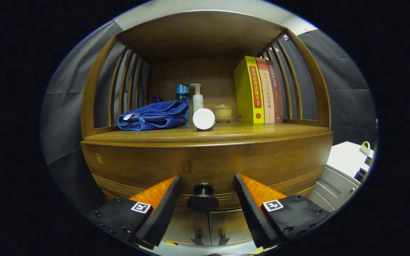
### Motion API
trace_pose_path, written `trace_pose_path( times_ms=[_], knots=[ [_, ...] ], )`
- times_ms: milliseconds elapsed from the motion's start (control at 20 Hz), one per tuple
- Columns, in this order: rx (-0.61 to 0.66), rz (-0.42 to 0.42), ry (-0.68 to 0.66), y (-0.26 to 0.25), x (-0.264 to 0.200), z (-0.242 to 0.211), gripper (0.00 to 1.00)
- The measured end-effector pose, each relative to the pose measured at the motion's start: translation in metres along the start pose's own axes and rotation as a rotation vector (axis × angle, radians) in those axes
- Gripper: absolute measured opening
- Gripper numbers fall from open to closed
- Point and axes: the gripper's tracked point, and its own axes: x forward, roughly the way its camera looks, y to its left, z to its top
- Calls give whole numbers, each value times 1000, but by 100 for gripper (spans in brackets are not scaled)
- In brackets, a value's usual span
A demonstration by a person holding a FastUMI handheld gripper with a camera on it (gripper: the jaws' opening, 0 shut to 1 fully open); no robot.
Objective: Pull open the drawer, take out the items inside it, and place them on the countertop above the cabinet.
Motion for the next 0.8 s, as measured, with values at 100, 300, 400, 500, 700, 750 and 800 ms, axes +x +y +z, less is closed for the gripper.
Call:
trace_pose_path(
  times_ms=[100, 300, 400, 500, 700, 750, 800],
  knots=[
    [11, 7, 42, -4, -8, -3, 98],
    [55, -11, -11, -26, -43, 28, 98],
    [53, -23, -33, -37, -67, 44, 98],
    [56, -34, -53, -47, -92, 59, 98],
    [58, -68, -107, -55, -152, 90, 98],
    [49, -69, -116, -57, -168, 95, 98],
    [45, -63, -128, -59, -183, 100, 98]
  ],
)
